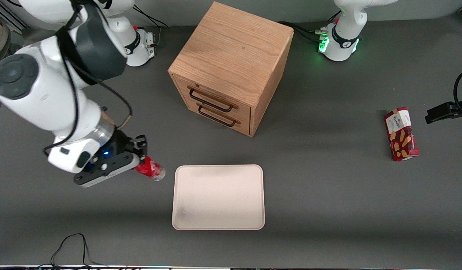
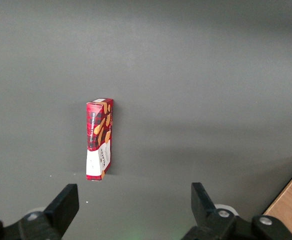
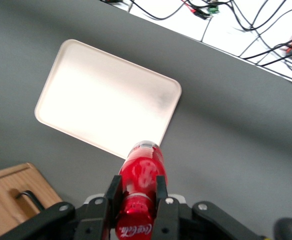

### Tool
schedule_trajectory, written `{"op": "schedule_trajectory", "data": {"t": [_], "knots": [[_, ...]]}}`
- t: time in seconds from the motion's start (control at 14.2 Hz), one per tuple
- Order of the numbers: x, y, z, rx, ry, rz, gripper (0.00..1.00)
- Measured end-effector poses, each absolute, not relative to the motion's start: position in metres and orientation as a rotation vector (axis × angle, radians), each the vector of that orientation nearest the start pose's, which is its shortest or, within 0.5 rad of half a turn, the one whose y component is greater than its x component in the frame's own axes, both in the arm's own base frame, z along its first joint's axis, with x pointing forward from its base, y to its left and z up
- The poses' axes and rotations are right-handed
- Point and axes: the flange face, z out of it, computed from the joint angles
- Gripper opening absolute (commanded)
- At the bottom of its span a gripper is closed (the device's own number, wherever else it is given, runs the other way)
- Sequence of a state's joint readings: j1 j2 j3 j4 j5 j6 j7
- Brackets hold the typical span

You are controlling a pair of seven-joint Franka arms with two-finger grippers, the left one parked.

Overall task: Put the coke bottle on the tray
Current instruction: 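Carry the held bottle toward the white tray with the right gripper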

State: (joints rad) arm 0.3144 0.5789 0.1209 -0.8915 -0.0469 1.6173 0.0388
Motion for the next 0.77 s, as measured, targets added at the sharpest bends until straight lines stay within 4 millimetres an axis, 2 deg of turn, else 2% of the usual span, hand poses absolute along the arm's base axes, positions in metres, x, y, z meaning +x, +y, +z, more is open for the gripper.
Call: {"op": "schedule_trajectory", "data": {"t": [0.14, 0.35, 0.49, 0.77], "knots": [[0.659, 0.288, 0.581, -3.025, -0.552, -0.227, 0.00], [0.666, 0.291, 0.572, -3.024, -0.542, -0.247, 0.00], [0.679, 0.291, 0.550, -3.037, -0.535, -0.266, 0.00], [0.708, 0.298, 0.481, -3.055, -0.540, -0.280, 0.00]]}}
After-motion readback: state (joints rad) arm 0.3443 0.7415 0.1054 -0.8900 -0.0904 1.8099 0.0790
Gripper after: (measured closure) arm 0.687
